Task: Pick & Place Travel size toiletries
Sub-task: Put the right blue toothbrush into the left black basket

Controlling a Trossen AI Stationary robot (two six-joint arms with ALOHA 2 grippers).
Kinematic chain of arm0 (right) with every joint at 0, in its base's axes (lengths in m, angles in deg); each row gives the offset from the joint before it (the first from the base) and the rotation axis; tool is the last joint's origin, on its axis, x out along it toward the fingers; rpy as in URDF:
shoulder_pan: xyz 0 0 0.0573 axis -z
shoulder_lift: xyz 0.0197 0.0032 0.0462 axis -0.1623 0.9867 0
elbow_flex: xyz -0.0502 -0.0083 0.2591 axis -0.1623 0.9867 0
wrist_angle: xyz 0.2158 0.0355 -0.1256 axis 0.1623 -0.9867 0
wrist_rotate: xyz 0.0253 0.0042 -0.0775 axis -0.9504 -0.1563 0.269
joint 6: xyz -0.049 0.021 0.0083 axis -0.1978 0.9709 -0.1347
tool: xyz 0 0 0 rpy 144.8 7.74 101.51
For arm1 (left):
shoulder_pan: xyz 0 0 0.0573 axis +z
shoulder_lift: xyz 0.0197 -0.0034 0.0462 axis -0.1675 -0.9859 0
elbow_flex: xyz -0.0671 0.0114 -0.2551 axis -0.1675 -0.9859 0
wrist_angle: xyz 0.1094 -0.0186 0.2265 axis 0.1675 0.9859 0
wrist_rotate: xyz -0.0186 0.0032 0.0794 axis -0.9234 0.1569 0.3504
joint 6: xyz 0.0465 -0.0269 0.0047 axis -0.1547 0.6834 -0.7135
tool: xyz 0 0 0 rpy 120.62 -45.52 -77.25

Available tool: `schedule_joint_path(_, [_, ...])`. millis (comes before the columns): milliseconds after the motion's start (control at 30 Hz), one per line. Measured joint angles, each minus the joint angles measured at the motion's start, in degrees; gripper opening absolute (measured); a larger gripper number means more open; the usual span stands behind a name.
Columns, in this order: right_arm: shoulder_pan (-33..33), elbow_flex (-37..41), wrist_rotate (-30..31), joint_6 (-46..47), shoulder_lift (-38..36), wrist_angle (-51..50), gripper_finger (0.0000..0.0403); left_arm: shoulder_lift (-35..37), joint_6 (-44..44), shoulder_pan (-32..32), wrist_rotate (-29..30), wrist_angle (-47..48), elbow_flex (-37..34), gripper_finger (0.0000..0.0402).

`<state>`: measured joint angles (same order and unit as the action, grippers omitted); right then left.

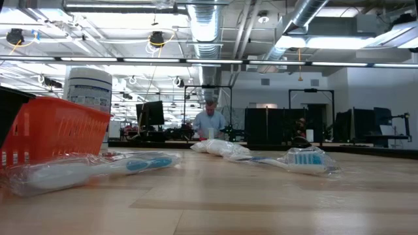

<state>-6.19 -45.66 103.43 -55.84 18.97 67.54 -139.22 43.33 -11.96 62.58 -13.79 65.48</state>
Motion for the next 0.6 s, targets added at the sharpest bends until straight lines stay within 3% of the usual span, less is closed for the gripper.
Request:
schedule_joint_path(233, [-0.3,0.0,0.0,-0.3,0.0,0.2,0.0102,0.1,0.9,-0.1,0.9,0.0,0.0,0.0009])
schedule_joint_path(367, [-1.5,0.0,0.3,-2.0,-0.1,0.2,0.0157,1.6,1.0,-1.5,4.6,0.1,0.3,0.0009])
schedule_joint_path(467, [-2.6,0.0,0.2,-4.5,-0.5,-0.7,0.0195,3.2,1.0,-3.7,9.3,3.5,2.1,0.0008])
schedule_joint_path(600, [-4.1,0.0,3.0,-5.2,-2.9,-4.9,0.0230,5.0,5.7,-8.4,22.8,18.3,7.6,0.0008])
